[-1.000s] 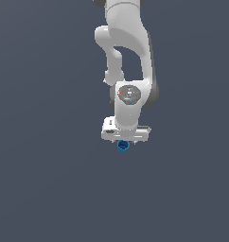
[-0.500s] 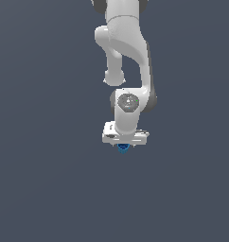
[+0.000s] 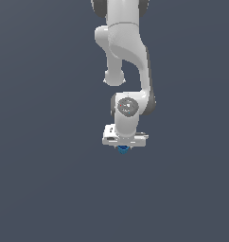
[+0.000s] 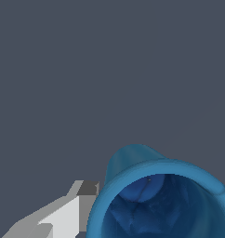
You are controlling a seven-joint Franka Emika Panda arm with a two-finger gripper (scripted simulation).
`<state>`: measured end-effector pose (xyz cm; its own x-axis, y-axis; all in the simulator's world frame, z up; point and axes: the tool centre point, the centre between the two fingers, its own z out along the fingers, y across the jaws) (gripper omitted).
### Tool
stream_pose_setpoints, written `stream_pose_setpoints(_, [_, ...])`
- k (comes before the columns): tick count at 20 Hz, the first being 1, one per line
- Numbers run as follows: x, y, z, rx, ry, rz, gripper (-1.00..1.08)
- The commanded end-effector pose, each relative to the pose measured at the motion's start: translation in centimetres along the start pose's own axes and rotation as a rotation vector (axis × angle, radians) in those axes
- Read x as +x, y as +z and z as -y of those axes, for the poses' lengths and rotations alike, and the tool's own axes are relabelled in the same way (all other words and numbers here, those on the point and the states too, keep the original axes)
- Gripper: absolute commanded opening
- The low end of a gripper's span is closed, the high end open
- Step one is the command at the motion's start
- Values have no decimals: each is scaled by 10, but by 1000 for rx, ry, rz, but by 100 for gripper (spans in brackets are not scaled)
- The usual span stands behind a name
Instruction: Pick up the object and move it to a goal position.
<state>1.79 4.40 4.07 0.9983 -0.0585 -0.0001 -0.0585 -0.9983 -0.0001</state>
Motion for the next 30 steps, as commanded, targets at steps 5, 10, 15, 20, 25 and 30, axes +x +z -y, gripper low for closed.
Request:
stream_pose_setpoints(5, [0, 0, 0, 0, 0, 0, -100])
stream_pose_setpoints(10, [0, -2, -1, 0, 0, 0, -100])
stream_pose_setpoints(15, [-4, -15, -6, 0, 0, 0, -100])
stream_pose_setpoints(20, [-10, -40, -17, 0, 0, 0, -100])
stream_pose_setpoints(25, [-19, -80, -33, 0, 0, 0, -100])
stream_pose_setpoints(30, [-32, -131, -54, 1, 0, 0, -100])
